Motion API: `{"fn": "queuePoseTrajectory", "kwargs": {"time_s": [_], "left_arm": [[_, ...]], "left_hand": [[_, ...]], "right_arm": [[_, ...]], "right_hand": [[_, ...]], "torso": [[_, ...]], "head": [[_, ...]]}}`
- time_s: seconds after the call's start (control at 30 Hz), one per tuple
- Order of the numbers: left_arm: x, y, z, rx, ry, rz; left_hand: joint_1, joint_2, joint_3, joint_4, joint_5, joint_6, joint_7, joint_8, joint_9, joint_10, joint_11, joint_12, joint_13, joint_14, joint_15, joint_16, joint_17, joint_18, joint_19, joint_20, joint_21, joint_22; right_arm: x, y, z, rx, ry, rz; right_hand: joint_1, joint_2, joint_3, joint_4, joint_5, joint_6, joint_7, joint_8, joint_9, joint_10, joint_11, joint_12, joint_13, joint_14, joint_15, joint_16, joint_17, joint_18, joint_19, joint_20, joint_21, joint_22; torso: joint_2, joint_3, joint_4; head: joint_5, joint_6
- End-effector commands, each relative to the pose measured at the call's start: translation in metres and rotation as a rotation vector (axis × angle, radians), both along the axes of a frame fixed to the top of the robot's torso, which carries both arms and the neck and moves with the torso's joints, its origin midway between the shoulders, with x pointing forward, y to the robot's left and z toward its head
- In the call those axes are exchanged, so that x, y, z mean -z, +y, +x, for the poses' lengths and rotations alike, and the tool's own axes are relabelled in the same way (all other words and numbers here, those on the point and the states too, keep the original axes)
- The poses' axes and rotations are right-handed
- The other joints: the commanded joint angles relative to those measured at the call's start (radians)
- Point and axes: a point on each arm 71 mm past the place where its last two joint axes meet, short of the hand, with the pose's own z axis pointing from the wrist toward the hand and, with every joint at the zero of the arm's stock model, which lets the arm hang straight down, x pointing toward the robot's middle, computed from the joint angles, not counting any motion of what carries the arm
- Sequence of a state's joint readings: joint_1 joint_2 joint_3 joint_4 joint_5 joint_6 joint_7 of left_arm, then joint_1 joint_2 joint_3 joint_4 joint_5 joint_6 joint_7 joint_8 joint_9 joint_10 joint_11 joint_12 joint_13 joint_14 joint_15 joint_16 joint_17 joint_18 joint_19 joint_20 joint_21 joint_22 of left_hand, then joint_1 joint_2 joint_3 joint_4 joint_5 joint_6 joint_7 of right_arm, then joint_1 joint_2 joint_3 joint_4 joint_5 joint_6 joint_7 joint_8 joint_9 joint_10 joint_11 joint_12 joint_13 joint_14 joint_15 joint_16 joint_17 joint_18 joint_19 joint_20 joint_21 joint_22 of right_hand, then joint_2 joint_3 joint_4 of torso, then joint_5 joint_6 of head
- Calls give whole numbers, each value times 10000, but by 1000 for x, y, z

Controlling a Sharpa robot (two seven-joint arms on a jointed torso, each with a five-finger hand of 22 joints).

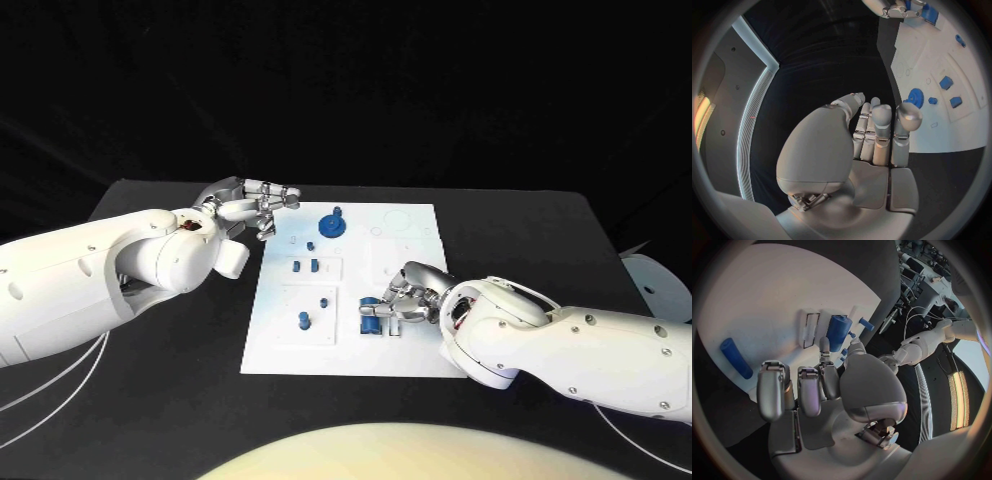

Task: Assemble the parts on the task board

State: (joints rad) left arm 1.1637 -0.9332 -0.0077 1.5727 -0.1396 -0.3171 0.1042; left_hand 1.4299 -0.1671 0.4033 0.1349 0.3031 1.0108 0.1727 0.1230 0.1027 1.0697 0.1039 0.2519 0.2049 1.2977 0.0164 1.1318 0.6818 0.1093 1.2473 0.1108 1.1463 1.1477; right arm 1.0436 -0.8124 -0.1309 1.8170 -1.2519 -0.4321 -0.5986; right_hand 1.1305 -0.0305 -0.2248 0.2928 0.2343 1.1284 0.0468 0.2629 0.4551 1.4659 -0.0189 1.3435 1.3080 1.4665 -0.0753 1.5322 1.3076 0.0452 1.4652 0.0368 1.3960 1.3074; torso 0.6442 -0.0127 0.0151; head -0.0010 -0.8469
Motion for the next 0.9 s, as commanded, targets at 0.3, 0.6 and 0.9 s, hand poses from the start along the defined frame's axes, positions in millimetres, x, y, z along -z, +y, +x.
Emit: {"fn": "queuePoseTrajectory", "kwargs": {"time_s": [0.3, 0.6, 0.9], "left_arm": [[-1, -1, -1, 141, -35, -113], [-1, -1, 0, 123, -37, -106], [-1, -1, 0, 120, -42, -107]], "left_hand": [[-29, -7, -13, 22, 61, -61, 4, 47, -17, -47, -9, 52, 12, -13, 66, 47, -9, 94, 22, 35, -35, -11], [-20, -3, -11, 19, 62, -68, 5, 53, -17, -64, -8, 76, 17, -11, 66, 56, 1, 97, 15, 34, -50, -24], [-20, -3, -11, 19, 62, -68, 5, 53, -17, -64, -8, 76, 17, -11, 66, 56, 1, 97, 15, 34, -50, -24]], "right_arm": [[-3, 0, -3, -245, -328, -244], [-10, -4, -9, -377, -870, -125], [-18, -15, -14, -485, -1104, -163]], "right_hand": [[-172, -53, -16, 16, -137, -4, 12, 54, 35, 61, -40, -4, 778, 856, -62, -40, 1788, -92, 389, -50, -38, 2158], [132, 73, 174, -42, 187, 5, -14, 97, 115, 95, -64, 32, 834, 866, -81, -22, 1826, -103, 414, -66, 16, 2173], [783, 123, 243, -90, 770, 4, -41, 153, 220, 128, -90, 61, 897, 880, -103, 7, 1886, -115, 439, -88, 74, 2191]], "torso": [[2, 5, 6], [-10, 9, 12], [-17, 14, 18]], "head": [[7, -7], [-34, 33], [-94, 100]]}}
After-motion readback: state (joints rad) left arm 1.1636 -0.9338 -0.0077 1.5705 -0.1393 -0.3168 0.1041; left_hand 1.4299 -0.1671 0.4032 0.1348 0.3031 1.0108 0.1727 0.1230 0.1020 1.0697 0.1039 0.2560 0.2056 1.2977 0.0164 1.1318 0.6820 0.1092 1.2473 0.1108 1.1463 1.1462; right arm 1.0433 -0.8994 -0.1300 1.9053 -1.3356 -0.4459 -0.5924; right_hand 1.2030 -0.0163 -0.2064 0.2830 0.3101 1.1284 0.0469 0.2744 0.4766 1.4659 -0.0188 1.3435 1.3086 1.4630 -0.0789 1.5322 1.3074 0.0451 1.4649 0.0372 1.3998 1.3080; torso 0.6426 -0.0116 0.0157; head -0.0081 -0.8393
